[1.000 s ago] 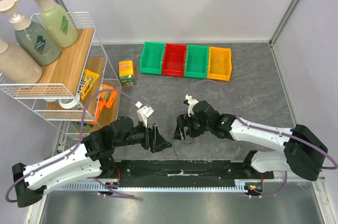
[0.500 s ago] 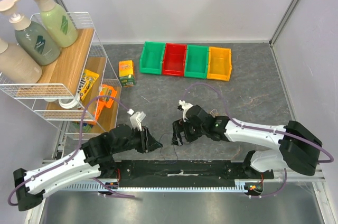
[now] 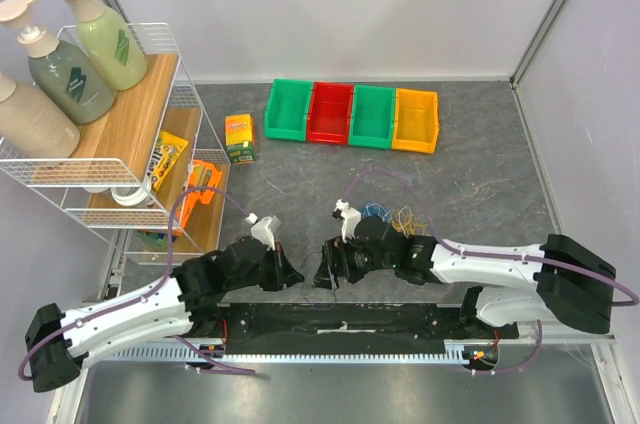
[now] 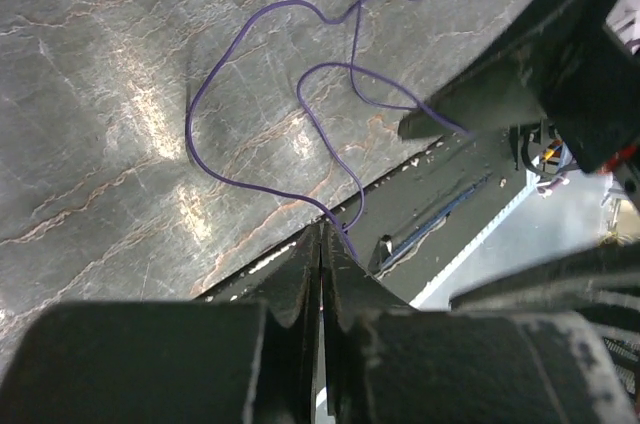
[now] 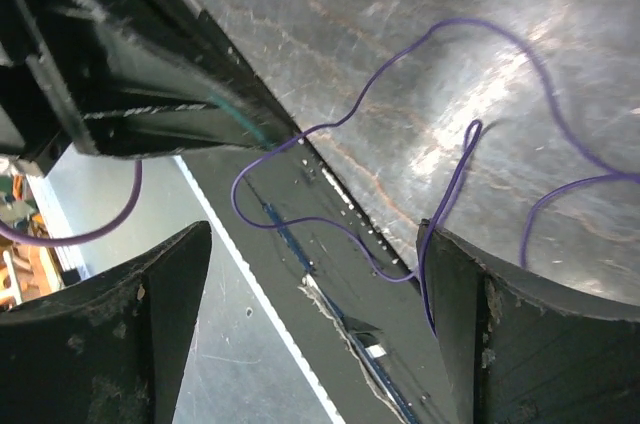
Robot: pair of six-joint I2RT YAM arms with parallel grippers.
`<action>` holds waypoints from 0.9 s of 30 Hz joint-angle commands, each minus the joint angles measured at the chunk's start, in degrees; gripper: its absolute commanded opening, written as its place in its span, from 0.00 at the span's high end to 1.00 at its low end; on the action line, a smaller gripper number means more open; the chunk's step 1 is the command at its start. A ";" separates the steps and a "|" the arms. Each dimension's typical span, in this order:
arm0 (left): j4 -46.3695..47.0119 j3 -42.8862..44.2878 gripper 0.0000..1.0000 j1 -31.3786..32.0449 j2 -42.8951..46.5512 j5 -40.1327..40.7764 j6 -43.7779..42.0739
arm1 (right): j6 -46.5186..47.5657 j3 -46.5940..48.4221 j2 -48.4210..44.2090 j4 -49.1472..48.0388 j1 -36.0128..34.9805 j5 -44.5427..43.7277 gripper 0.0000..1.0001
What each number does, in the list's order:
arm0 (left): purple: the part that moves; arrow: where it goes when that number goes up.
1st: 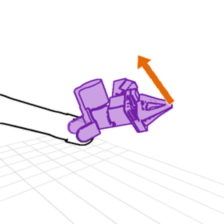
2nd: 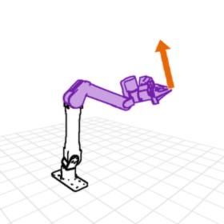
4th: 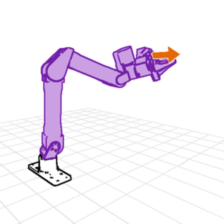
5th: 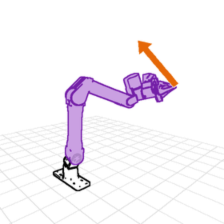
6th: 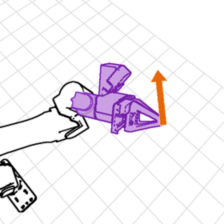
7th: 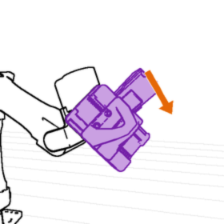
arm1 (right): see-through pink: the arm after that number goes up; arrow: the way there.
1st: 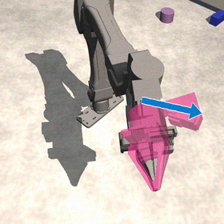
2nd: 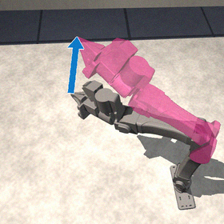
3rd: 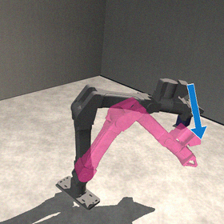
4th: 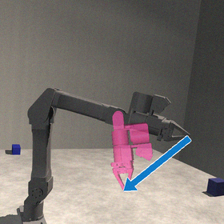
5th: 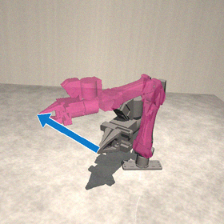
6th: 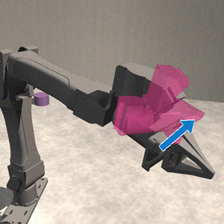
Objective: Untangle the cables
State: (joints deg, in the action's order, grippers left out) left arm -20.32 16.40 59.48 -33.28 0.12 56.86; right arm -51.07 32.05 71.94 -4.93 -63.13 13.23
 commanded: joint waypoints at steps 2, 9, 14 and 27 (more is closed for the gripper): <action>10.02 -0.93 0.97 -0.07 -6.00 -2.23 1.59 | 0.53 2.66 3.81 -3.78 -6.11 -3.82 0.10; 13.81 0.03 0.98 -0.07 -8.56 -3.55 1.58 | 3.17 5.65 7.59 -3.33 -16.31 -19.28 0.13; 14.34 0.21 0.98 0.02 -8.82 -4.16 1.94 | 1.68 8.02 9.09 -1.07 -21.85 -32.97 0.16; 11.53 2.75 0.94 0.19 -4.18 -5.30 -0.51 | -0.25 4.27 6.12 0.01 -22.74 -46.63 1.00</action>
State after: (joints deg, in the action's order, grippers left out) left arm -8.60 15.81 59.48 -40.84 -3.51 57.58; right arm -49.08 39.77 82.30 -2.63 -85.91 -26.57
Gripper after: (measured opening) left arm 0.027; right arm 0.022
